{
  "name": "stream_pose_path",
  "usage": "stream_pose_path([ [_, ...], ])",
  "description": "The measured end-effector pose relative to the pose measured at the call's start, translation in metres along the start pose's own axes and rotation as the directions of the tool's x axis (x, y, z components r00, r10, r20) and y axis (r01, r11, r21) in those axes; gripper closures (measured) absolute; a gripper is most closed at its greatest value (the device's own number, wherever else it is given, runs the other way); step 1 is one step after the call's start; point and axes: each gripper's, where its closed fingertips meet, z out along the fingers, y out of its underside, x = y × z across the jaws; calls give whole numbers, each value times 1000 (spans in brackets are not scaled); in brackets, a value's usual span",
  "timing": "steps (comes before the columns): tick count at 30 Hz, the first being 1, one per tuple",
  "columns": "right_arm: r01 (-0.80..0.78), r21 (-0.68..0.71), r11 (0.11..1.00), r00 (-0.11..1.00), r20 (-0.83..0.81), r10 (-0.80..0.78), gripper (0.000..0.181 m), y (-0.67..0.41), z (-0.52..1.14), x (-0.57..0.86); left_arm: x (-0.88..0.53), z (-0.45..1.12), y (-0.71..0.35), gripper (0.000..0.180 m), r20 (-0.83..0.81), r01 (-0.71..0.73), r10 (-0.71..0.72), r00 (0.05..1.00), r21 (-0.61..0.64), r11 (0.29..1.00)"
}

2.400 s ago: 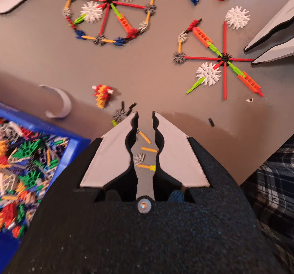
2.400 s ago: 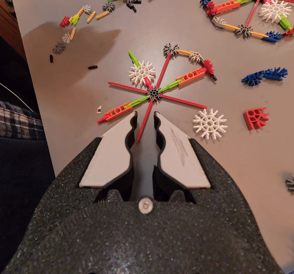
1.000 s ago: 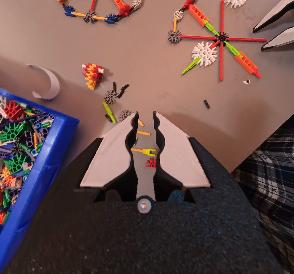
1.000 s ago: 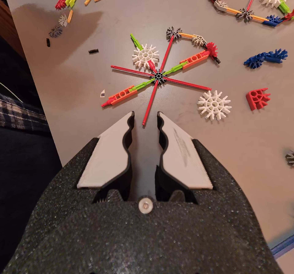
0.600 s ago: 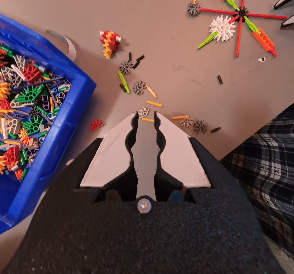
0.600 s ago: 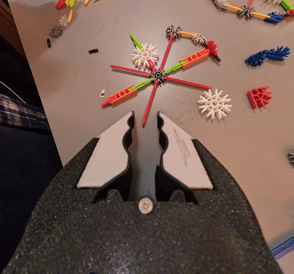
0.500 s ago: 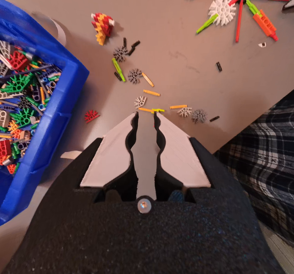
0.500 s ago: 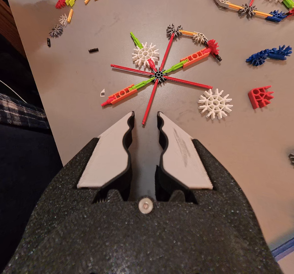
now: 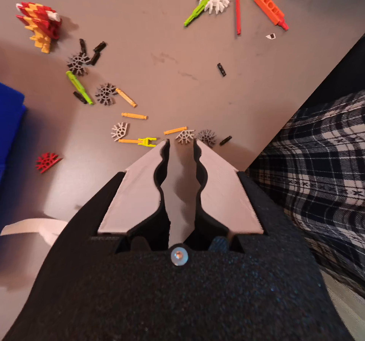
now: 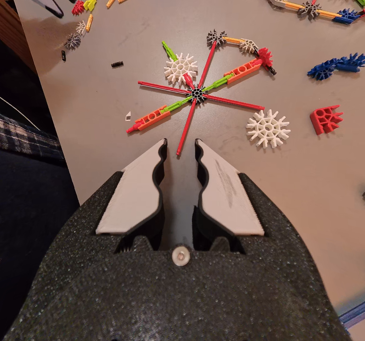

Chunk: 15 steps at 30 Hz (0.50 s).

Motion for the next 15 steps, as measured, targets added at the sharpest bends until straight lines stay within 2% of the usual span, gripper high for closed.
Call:
stream_pose_path([
  [15,-1,1,1000,1000,-1,1,155,0,0,0,2,19,-5,161,18,3,-3,1000,13,1000],
])
